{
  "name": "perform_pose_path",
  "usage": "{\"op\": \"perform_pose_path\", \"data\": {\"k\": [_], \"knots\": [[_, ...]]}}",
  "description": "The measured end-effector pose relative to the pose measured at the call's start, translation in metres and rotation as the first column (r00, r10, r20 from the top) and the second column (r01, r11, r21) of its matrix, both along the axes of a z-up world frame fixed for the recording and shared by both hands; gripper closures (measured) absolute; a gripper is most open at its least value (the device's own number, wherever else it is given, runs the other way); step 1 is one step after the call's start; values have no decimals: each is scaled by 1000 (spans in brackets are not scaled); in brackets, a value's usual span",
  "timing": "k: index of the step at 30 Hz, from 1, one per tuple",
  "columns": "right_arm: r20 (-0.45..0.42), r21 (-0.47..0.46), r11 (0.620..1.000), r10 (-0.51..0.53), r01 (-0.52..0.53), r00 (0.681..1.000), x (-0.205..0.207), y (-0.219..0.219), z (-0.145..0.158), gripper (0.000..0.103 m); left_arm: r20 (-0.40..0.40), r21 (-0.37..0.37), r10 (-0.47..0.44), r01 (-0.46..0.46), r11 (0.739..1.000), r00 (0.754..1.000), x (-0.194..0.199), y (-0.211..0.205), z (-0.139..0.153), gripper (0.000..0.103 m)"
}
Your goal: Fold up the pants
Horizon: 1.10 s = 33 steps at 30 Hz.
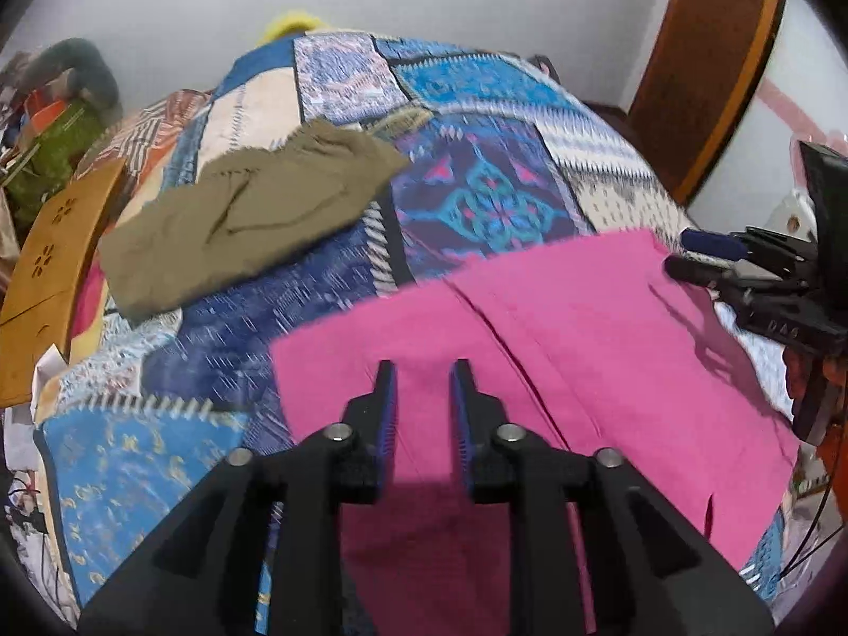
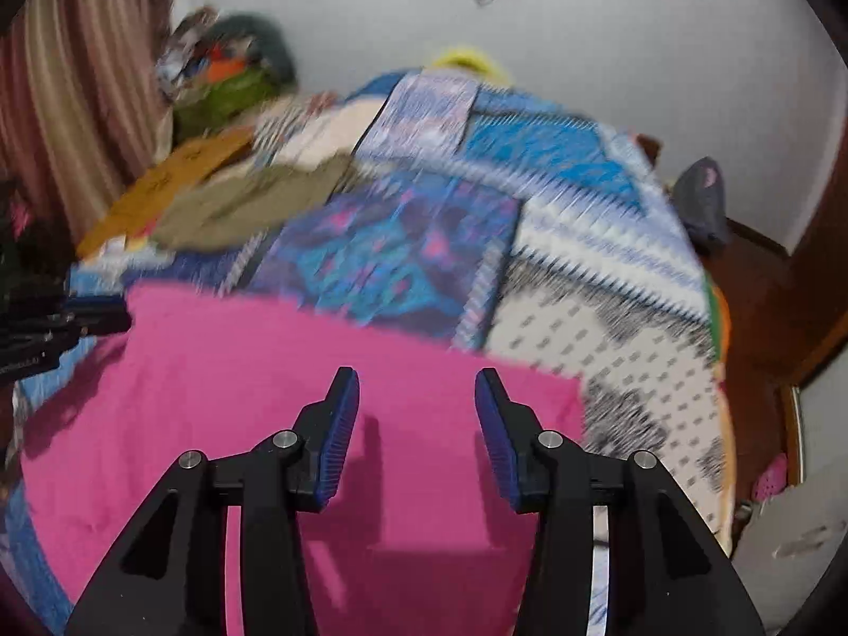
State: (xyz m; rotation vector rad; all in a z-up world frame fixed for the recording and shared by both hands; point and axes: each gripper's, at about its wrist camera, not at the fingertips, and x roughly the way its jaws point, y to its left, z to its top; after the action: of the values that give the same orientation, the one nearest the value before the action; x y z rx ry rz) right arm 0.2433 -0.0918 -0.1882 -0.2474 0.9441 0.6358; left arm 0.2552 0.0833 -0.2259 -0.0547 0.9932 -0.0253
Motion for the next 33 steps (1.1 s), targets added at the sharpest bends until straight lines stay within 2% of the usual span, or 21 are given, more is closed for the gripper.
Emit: {"op": "perform_pose_path", "data": {"k": [2,4,7,11,17,22,27,29,31,33], "knots": [[-44,-26,1000,13,-14,999,-5,1,-15,60,8,24,9,-9,1000,1000,-8,-3,-3,63],[-50,-2,1000,-9,9,999,-8,-10,-15,56,14,27,17,-17,999,1000,-16,-2,-4,59],[-97,18,999,-32,34,995,-14,-26,-13,56,9,20,34,-35,999,999,-29,2,-3,57],[-84,-15,999,-52,51,995,-38,-44,-7,56,7,10,58,-59,998,998,-49,7,5,57],[-102,-14,997,-81,80,992,-71,-66,2,56,21,23,87,-87,996,996,-84,8,18,57],[-61,8,995,-96,97,994,-93,-75,24,56,48,6,109,-110,994,993,-111,12,33,51],[7,92,989,-117,116,993,-110,-77,55,55,62,-42,133,-131,990,989,-138,17,42,45],[33,123,986,-117,112,993,-117,-76,64,53,61,-42,140,-138,990,988,-146,16,42,44],[61,150,983,-117,107,991,-126,-74,68,46,52,-33,136,-135,990,989,-152,13,39,44],[68,170,981,-111,98,991,-133,-71,68,45,32,-37,129,-128,991,991,-155,9,32,44]]}}
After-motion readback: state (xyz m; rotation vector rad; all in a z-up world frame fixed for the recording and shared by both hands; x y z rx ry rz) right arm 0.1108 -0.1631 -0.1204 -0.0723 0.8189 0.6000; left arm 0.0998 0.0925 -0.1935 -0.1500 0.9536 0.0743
